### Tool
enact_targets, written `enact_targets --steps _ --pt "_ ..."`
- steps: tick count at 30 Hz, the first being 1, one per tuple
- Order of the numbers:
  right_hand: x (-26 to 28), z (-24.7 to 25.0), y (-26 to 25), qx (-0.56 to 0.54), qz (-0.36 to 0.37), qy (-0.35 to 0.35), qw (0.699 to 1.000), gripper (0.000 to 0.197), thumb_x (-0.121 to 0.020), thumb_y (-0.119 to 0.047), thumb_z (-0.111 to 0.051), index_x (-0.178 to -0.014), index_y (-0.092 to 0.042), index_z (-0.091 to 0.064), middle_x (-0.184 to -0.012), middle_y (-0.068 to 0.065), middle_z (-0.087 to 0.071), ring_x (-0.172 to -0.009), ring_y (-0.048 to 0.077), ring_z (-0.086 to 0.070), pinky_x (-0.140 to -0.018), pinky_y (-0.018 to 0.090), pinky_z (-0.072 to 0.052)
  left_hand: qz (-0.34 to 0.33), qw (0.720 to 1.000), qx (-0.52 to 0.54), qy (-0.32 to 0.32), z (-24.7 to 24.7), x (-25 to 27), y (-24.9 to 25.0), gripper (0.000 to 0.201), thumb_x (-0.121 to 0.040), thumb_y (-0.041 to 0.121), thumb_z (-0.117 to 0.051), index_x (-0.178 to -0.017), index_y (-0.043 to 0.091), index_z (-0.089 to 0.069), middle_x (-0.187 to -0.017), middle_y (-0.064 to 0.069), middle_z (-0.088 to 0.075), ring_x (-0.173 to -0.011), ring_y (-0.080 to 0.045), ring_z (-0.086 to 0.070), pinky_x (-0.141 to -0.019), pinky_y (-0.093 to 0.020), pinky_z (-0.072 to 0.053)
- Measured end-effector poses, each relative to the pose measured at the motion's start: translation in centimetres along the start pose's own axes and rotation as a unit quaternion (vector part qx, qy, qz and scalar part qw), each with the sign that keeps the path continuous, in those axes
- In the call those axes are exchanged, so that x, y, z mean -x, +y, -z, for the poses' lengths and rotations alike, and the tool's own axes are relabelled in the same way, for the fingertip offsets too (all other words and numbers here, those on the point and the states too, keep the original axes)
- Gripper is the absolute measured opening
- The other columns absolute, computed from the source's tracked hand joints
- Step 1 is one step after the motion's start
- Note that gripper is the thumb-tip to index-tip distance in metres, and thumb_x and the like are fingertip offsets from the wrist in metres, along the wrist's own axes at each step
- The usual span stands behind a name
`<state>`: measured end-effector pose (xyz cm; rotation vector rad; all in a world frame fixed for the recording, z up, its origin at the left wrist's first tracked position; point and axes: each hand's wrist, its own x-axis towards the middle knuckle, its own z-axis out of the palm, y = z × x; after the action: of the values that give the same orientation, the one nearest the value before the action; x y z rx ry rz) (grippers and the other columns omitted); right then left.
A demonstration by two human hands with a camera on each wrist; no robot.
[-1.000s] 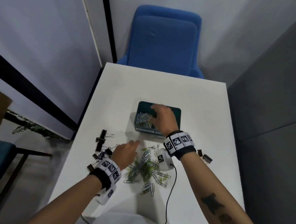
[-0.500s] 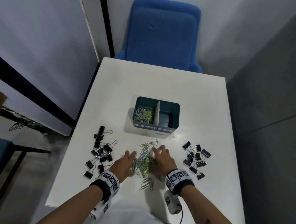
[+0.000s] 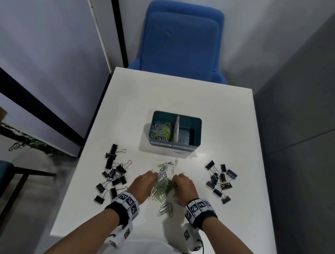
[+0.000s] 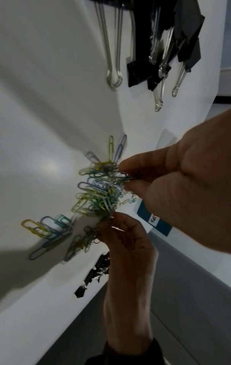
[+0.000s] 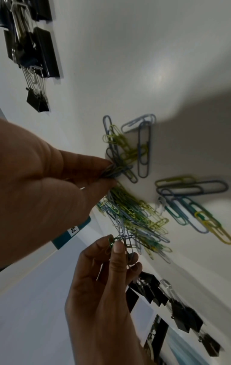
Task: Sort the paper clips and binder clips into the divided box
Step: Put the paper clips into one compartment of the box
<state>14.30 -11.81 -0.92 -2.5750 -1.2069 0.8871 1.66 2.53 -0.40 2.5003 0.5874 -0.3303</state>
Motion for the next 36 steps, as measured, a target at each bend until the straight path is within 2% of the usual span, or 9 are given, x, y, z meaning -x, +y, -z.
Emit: enact_targets --steps 5,7,11,16,20,25,29,32,36 --pt "0.9 0.4 0.5 -0.064 -0.018 0.038 0.997 0.024 -0.082 0.002 -0.052 -0.086 -0.010 -0.072 -0.086 0.006 -0.070 -0.080 0.023 -0.063 -0.070 0.036 -0.054 -0.011 0.996 0.072 0.053 3.1 0.0 1.1 0.005 -0.090 0.009 -0.060 -0.090 0.014 -0.061 -0.086 -0.002 -0.060 -0.072 -0.020 -0.058 -0.063 -0.031 -0.046" --pt "1.5 0.8 0.5 -0.090 -0.022 0.056 0.994 0.023 -0.082 0.001 -0.056 -0.084 -0.011 -0.075 -0.083 0.004 -0.072 -0.074 0.018 -0.064 -0.064 0.025 -0.053 -0.032 0.992 0.092 0.080 5.1 -0.3 1.9 0.006 -0.090 0.008 -0.060 -0.089 0.012 -0.063 -0.085 -0.001 -0.061 -0.071 -0.017 -0.058 -0.062 -0.028 -0.047" --pt "2.3 1.9 0.7 -0.110 -0.015 0.088 0.990 0.014 -0.079 -0.003 -0.067 -0.077 -0.014 -0.075 -0.078 -0.001 -0.073 -0.065 0.005 -0.054 -0.056 0.001 -0.029 -0.064 0.982 0.124 0.131 9.8 -1.5 3.6 0.005 -0.092 0.011 -0.059 -0.090 0.012 -0.063 -0.089 0.006 -0.061 -0.075 -0.008 -0.059 -0.067 -0.021 -0.050" --pt "2.3 4.7 0.1 -0.109 0.007 0.109 0.988 0.017 -0.076 -0.002 -0.069 -0.083 -0.015 -0.076 -0.084 -0.002 -0.074 -0.076 0.012 -0.067 -0.068 0.012 -0.044 -0.088 0.965 0.142 0.203 15.9 -4.7 5.5 0.003 -0.091 0.015 -0.061 -0.090 0.014 -0.064 -0.086 0.005 -0.062 -0.076 -0.009 -0.059 -0.068 -0.021 -0.048" --pt "1.3 8.5 -1.6 -0.135 0.025 0.149 0.979 0.018 -0.077 -0.002 -0.072 -0.087 -0.016 -0.077 -0.088 -0.001 -0.075 -0.079 0.012 -0.068 -0.079 0.021 -0.054 -0.069 0.955 0.138 0.253 18.6 -7.7 6.2 0.004 -0.087 0.014 -0.067 -0.091 0.012 -0.066 -0.082 0.002 -0.063 -0.074 -0.015 -0.058 -0.068 -0.031 -0.051" --pt "-2.4 14.1 -4.7 -0.142 0.069 0.219 0.963 0.019 -0.081 0.001 -0.066 -0.084 -0.016 -0.075 -0.086 -0.002 -0.074 -0.076 0.012 -0.067 -0.073 0.020 -0.053 0.004 0.971 0.125 0.205 17.2 -9.0 4.9 0.028 -0.084 0.026 -0.072 -0.109 0.016 -0.066 -0.095 -0.003 -0.068 -0.082 -0.020 -0.062 -0.073 -0.032 -0.051" --pt "-6.0 17.1 -6.7 -0.141 0.091 0.259 0.951 0.018 -0.081 0.001 -0.068 -0.091 -0.013 -0.071 -0.088 0.000 -0.073 -0.077 0.014 -0.066 -0.075 0.028 -0.056 0.044 0.976 0.056 0.207 13.2 -7.3 3.6 0.007 -0.090 0.020 -0.062 -0.096 0.019 -0.066 -0.090 0.002 -0.069 -0.070 -0.016 -0.060 -0.059 -0.025 -0.042" --pt "-7.5 17.7 -6.9 -0.140 0.089 0.227 0.960 0.027 -0.081 -0.009 -0.073 -0.106 -0.014 -0.066 -0.093 0.003 -0.069 -0.082 0.018 -0.063 -0.075 0.035 -0.056 0.046 0.992 0.031 0.116 8.9 -5.6 2.2 0.008 -0.091 0.018 -0.061 -0.098 0.019 -0.064 -0.097 -0.002 -0.069 -0.072 -0.014 -0.063 -0.061 -0.022 -0.047" --pt "-6.4 15.8 -5.2 -0.096 0.102 0.202 0.969 0.033 -0.079 -0.025 -0.077 -0.108 -0.018 -0.064 -0.094 0.000 -0.067 -0.081 0.017 -0.061 -0.070 0.034 -0.054 0.074 0.995 -0.032 -0.062 4.0 -3.4 0.4 0.049 -0.088 0.039 -0.062 -0.127 0.015 -0.048 -0.120 -0.008 -0.056 -0.100 -0.025 -0.060 -0.081 -0.036 -0.051"
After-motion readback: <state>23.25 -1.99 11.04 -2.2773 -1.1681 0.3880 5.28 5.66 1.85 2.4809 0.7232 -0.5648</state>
